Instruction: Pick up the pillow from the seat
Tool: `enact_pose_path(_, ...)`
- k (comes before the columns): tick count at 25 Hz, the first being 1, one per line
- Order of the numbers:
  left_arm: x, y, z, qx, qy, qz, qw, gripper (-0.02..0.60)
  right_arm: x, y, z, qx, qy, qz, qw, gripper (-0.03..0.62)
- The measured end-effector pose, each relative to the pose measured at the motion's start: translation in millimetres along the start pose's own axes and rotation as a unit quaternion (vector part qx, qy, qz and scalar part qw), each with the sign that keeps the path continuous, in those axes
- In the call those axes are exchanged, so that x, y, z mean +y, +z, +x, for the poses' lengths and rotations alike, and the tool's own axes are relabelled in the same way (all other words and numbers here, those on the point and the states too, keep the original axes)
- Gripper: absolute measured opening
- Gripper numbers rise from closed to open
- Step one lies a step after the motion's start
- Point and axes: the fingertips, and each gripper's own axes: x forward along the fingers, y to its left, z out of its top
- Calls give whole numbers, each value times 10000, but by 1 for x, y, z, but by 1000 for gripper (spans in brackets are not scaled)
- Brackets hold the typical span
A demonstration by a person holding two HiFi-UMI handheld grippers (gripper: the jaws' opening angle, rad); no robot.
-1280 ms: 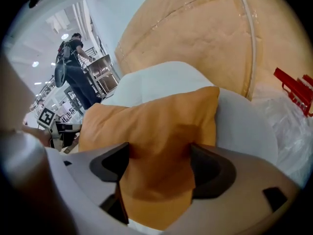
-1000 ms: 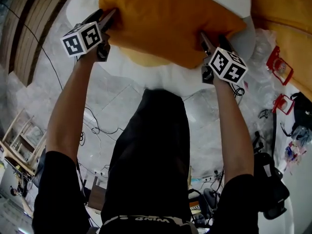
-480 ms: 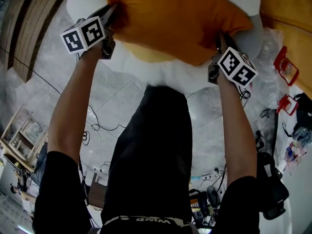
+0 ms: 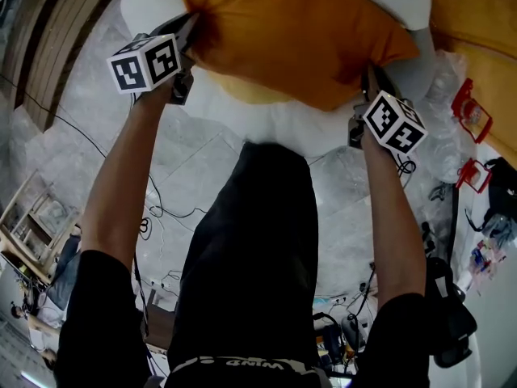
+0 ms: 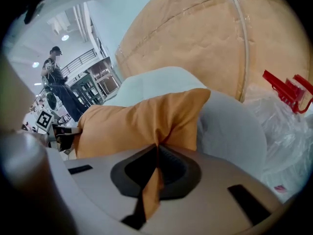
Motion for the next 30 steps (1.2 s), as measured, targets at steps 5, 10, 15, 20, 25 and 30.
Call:
enact_pose_path(5,-13,7,-41,-249,-267,-212,9991,15,19,18,-31,-204,267,-128,9994,28)
enact_pose_path(10,-31,43,-78,-594,-457,-389,9964,15,36,69,-62,-513,416,-192,9976,28)
enact_pose_path(15,-48,92,-111,-856,-450,-300,9949,15,60,134,-90,-835,534,-422,9942,28)
enact_pose_path(20,-84,143,-172,-1166,-425,-144,9922,15,84,181,-153,-1144,634,-598,9896,28)
enact_pose_path(25,-148,173,-243,-1165,-536,-19,9917,14,93,218,-242,-1231,798,-729,9865,28)
enact_pose_path(30,-209,191,-324,-1272,-470,212,9905,14,103,244,-332,-1460,945,-695,9823,26)
